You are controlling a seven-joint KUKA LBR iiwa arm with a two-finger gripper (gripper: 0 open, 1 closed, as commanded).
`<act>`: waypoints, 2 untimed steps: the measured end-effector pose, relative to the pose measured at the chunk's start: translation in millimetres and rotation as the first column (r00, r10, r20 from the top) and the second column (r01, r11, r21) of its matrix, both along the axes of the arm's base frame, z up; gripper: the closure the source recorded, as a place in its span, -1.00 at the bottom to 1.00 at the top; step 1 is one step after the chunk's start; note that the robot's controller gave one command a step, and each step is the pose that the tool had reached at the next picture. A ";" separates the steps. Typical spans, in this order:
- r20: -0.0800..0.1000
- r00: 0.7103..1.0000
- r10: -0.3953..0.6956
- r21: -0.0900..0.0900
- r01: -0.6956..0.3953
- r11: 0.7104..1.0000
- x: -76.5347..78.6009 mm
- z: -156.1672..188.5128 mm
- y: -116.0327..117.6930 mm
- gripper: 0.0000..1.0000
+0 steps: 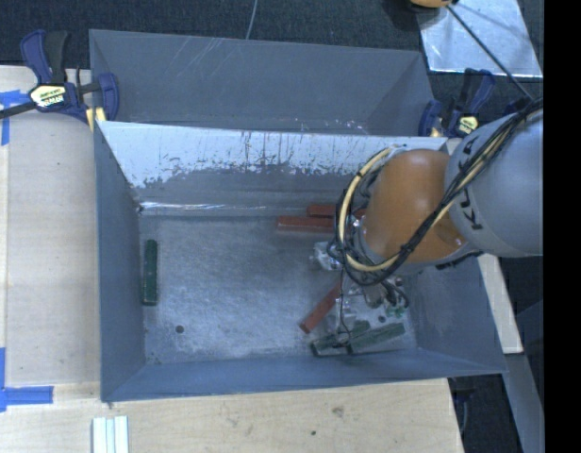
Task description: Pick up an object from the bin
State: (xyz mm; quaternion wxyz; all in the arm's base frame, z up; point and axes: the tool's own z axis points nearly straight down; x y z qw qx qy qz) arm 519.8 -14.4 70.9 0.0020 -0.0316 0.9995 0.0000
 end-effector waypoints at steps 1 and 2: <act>0.001 1.000 0.000 0.001 0.000 1.000 0.4 0.5 0.5 1.00; 0.001 1.000 0.000 0.001 0.000 1.000 0.4 0.5 0.4 1.00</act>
Offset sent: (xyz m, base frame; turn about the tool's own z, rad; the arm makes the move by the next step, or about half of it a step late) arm 0.0000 0.0000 0.0000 0.0000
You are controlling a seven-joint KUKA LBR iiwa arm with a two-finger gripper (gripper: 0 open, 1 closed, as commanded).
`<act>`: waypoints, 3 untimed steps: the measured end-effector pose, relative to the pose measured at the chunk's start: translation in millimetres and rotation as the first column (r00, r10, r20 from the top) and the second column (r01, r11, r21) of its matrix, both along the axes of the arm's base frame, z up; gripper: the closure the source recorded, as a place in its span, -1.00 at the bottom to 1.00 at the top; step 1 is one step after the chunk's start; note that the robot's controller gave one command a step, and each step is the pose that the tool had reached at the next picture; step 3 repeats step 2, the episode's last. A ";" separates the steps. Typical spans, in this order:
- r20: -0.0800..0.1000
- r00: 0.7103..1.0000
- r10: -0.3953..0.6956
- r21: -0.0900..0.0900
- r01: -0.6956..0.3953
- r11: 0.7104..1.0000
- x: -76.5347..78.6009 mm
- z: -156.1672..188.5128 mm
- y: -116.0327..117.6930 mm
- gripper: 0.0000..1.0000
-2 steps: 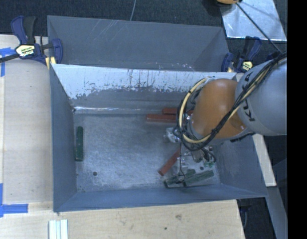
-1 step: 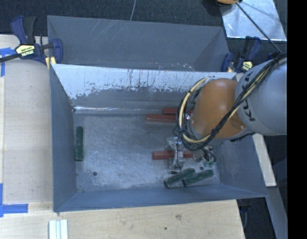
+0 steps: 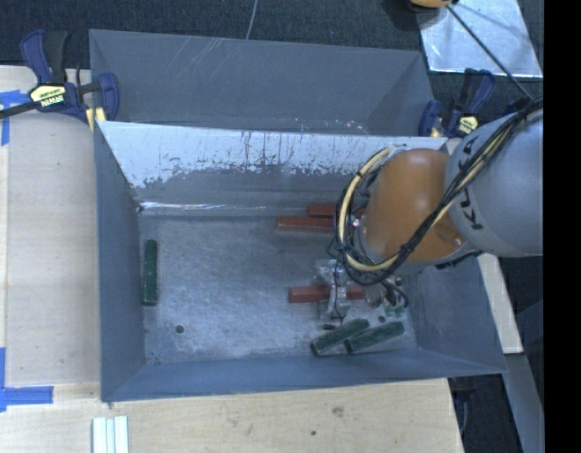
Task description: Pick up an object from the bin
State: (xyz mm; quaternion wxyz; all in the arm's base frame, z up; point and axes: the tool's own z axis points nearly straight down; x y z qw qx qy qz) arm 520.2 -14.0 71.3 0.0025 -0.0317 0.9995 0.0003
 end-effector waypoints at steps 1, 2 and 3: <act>0.008 0.999 0.046 -0.002 -0.046 0.999 18.7 203.4 -3.6 1.00; 0.004 0.999 0.046 -0.002 -0.046 0.999 18.4 200.7 -3.6 1.00; 0.004 0.999 0.046 -0.002 -0.046 0.999 18.4 200.7 -3.6 1.00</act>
Offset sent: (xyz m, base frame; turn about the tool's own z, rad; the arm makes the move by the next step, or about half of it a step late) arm 0.0000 0.0000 0.0000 0.0000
